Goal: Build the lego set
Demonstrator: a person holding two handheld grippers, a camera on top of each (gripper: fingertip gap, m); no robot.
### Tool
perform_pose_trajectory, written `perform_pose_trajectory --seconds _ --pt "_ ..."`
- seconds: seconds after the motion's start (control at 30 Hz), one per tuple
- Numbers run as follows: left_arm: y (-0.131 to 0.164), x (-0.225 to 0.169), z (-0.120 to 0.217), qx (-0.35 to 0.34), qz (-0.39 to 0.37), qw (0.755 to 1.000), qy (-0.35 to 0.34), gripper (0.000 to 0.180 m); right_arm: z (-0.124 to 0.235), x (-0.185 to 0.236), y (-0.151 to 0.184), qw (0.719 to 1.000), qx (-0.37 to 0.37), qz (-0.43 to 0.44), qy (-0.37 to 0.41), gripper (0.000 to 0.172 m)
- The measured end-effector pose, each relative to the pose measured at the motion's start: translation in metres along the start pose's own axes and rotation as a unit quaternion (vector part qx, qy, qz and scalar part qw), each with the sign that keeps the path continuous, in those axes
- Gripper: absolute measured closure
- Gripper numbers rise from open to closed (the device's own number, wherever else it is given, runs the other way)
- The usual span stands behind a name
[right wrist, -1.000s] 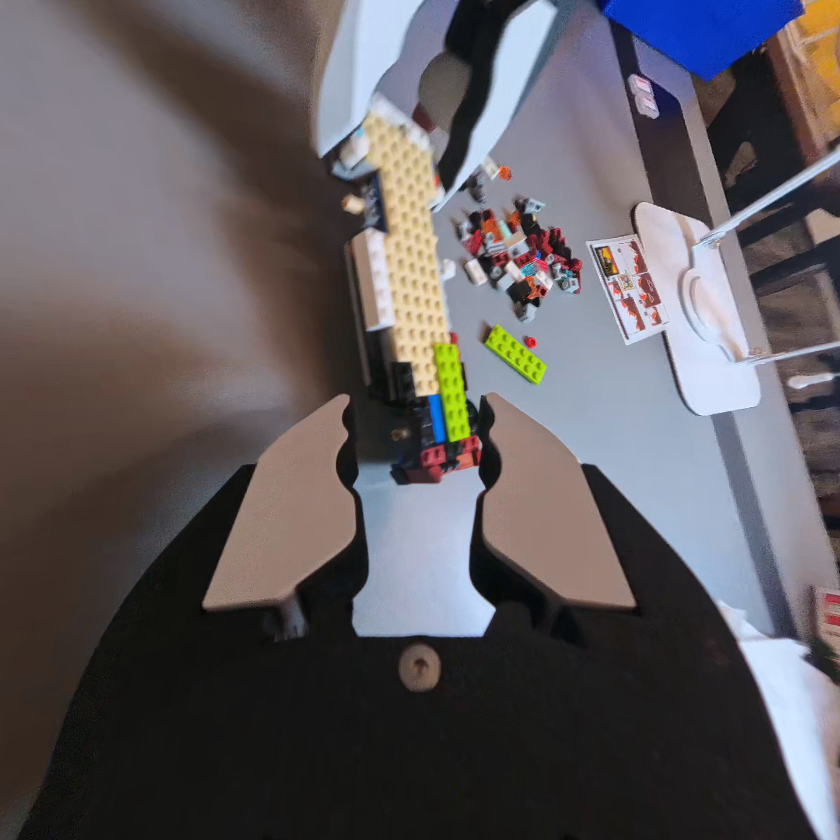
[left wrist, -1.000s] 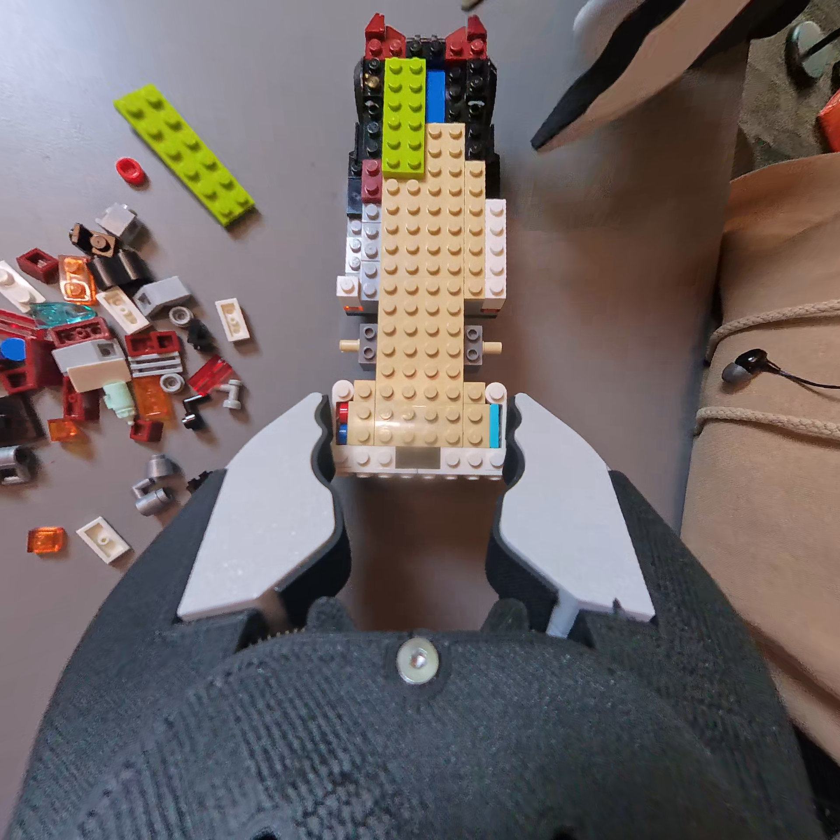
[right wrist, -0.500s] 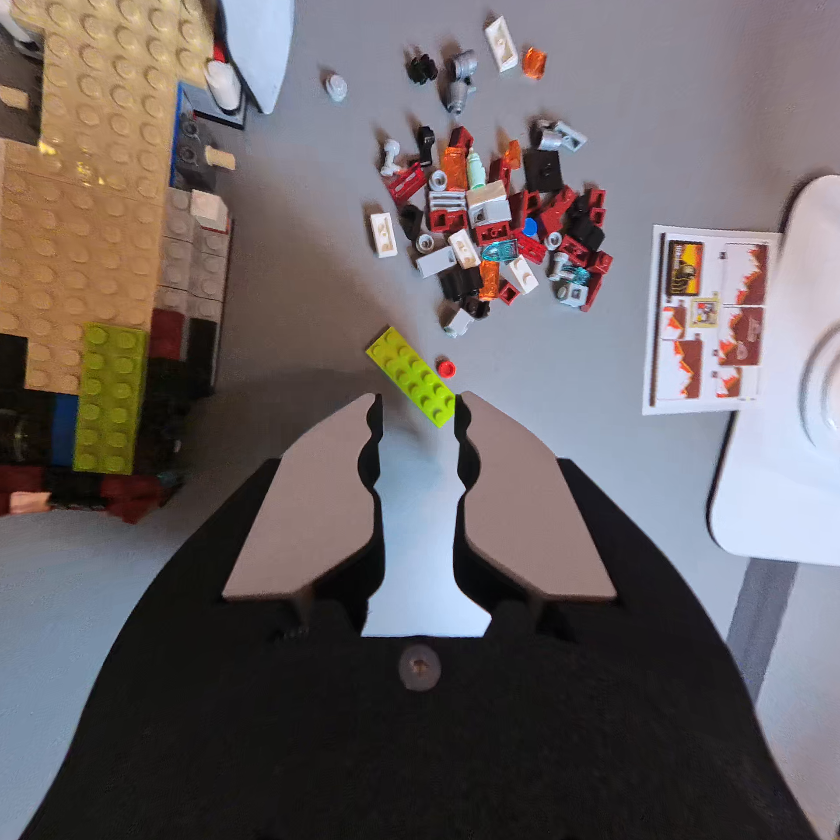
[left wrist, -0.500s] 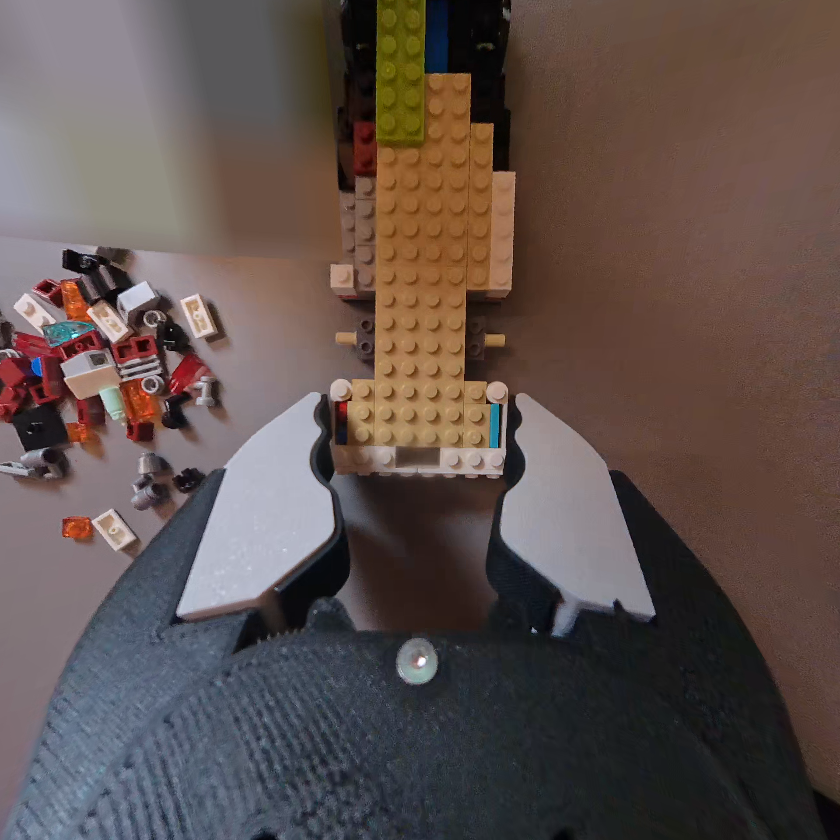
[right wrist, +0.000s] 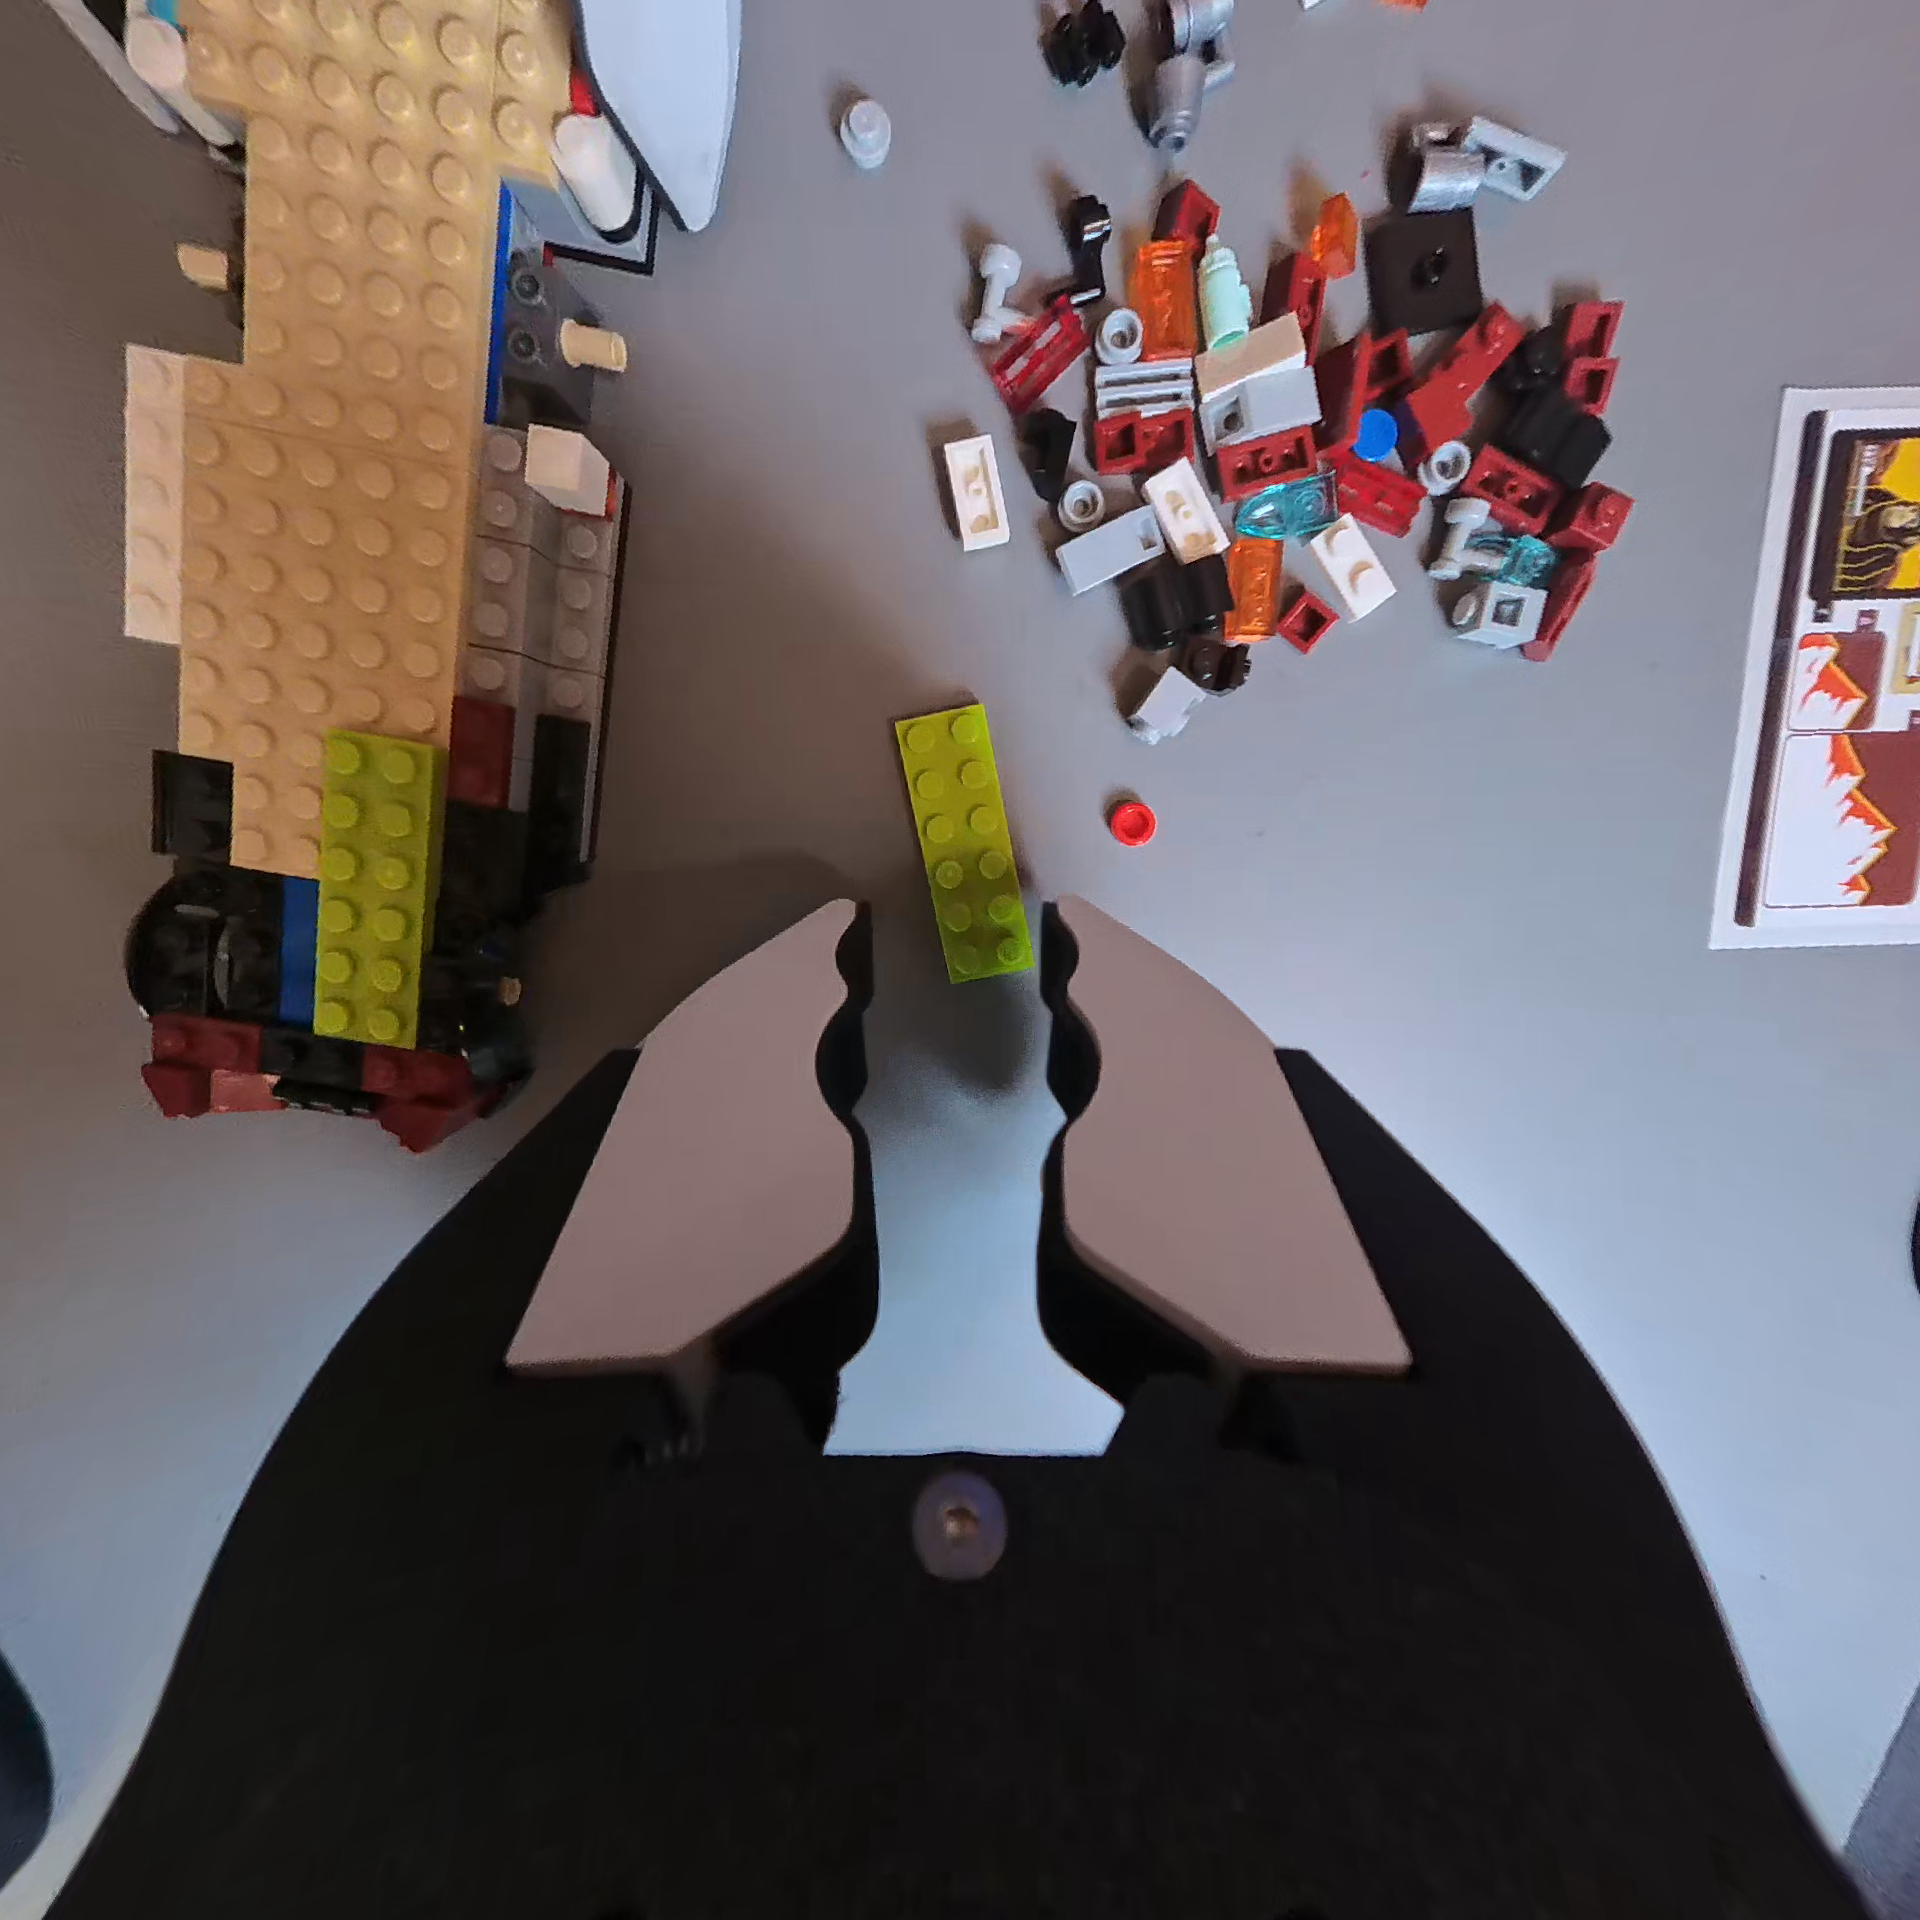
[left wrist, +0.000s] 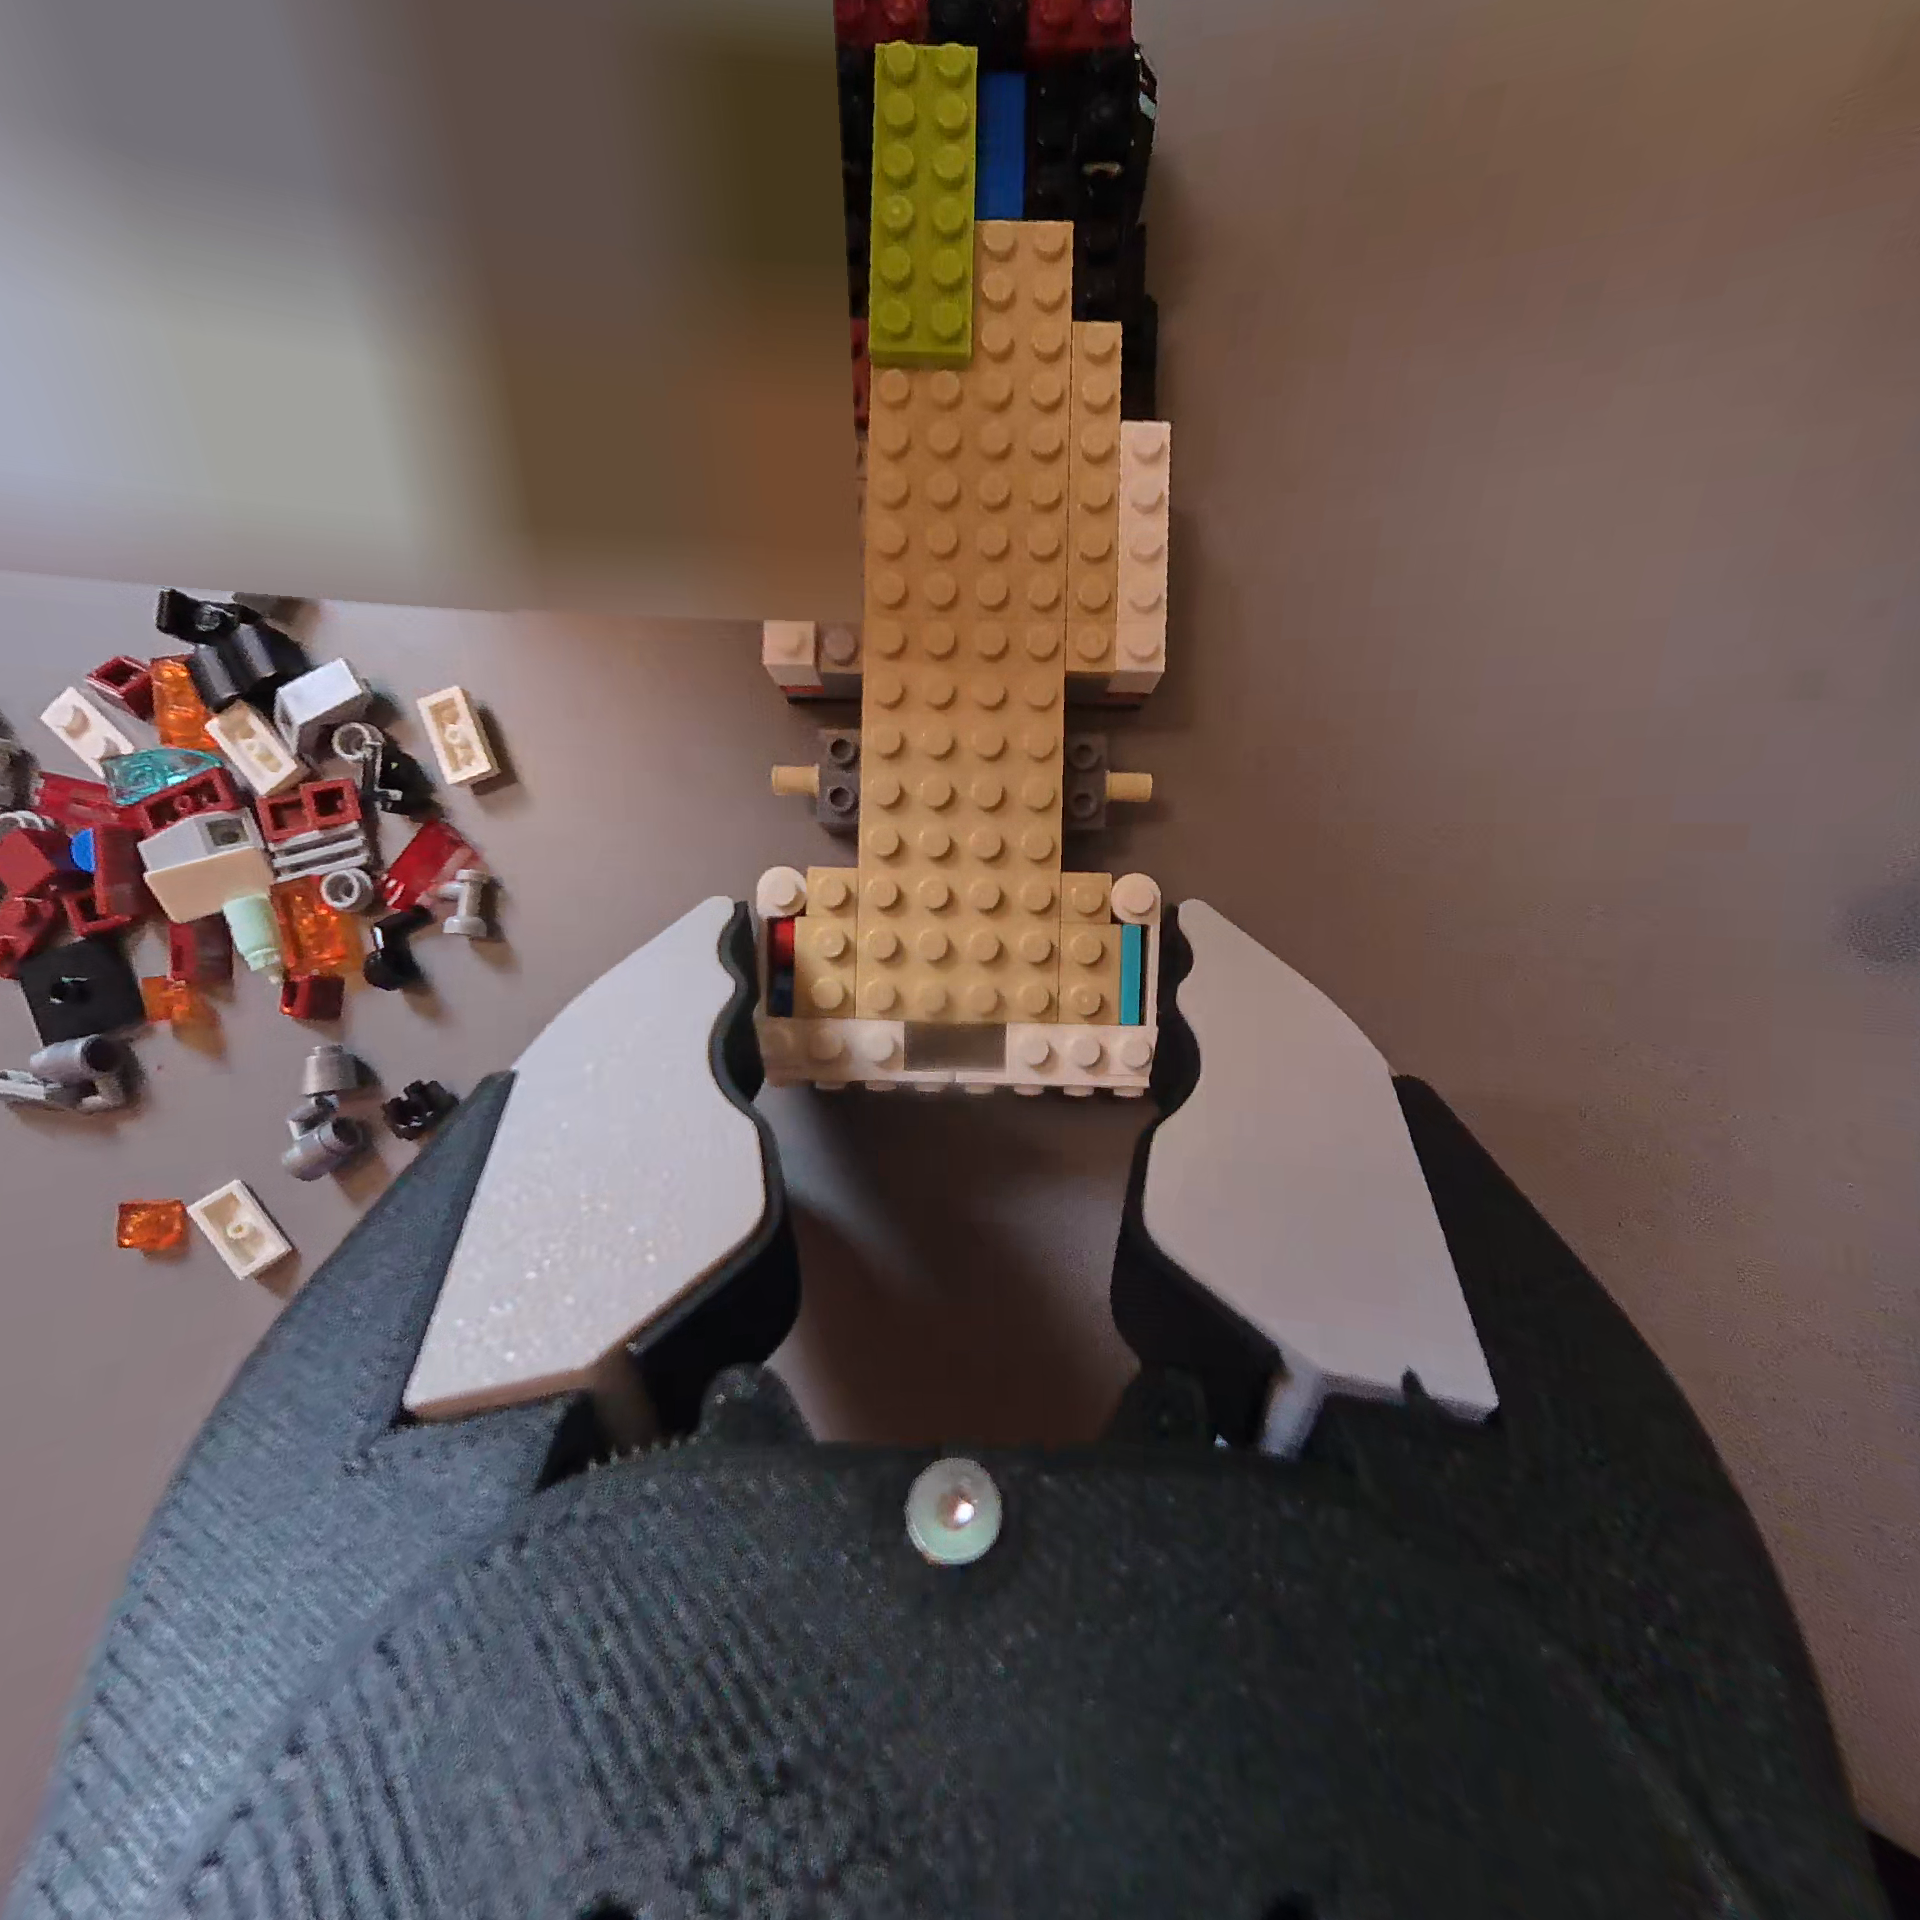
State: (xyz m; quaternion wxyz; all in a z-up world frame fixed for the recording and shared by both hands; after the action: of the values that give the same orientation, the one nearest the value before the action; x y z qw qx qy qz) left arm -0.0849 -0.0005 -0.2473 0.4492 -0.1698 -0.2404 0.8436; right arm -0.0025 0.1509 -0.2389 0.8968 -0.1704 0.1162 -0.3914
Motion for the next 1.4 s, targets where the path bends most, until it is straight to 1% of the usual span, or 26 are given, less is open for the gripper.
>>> perform_pose_trajectory --seconds 0.1,0.17,0.23,0.37,0.5,0.57,0.67,0.8,1.13,1.4 --pt "0.000 0.000 0.000 -0.001 0.000 1.000 0.000 0.106 -0.004 0.002 -0.005 1.000 -0.001 -0.004 0.005 0.140" --pt "0.000 0.000 0.000 -0.002 0.001 1.000 -0.001 0.106 -0.007 0.000 -0.006 1.000 0.003 -0.007 0.006 0.146" --pt "0.000 0.000 0.000 -0.003 0.000 1.000 -0.003 0.106 -0.008 -0.001 -0.006 1.000 0.008 -0.013 0.000 0.155" --pt "0.000 0.000 0.000 -0.010 0.001 1.000 -0.007 0.106 -0.003 0.007 -0.010 1.000 0.004 -0.019 -0.007 0.156" --pt "0.000 0.000 0.000 -0.012 -0.002 1.000 -0.014 0.106 0.025 0.034 -0.032 0.999 -0.036 -0.032 0.016 0.156" --pt "0.000 -0.001 0.000 -0.011 -0.001 1.000 -0.015 0.106 0.034 0.053 -0.038 0.998 -0.040 -0.046 0.027 0.156" --pt "0.000 -0.001 0.000 -0.012 0.002 1.000 -0.015 0.106 0.036 0.080 -0.037 0.996 -0.036 -0.077 0.034 0.156" --pt "0.001 -0.001 0.001 -0.012 0.003 1.000 -0.016 0.106 0.030 0.099 -0.029 0.993 -0.030 -0.105 0.046 0.156" --pt "0.002 -0.002 0.001 -0.011 0.002 1.000 -0.020 0.106 0.019 0.106 -0.023 0.990 -0.024 -0.130 0.051 0.155" --pt "0.002 -0.002 0.001 -0.011 0.007 1.000 -0.015 0.106 0.024 0.108 -0.027 0.988 -0.044 -0.130 0.070 0.152"
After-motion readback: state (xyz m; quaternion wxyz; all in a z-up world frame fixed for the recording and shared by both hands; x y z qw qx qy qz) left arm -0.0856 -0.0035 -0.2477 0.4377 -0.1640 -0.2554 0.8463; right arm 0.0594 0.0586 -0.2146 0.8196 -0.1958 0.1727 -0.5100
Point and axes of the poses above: each gripper's, where its closed fingertips meet, z back along the fingers, y out of its underside, x = y × z across the jaws, the point moved 5 cm from there along z, back along the fingers, and after that the axes turned 7 degrees about z, right-handed, at the moved point
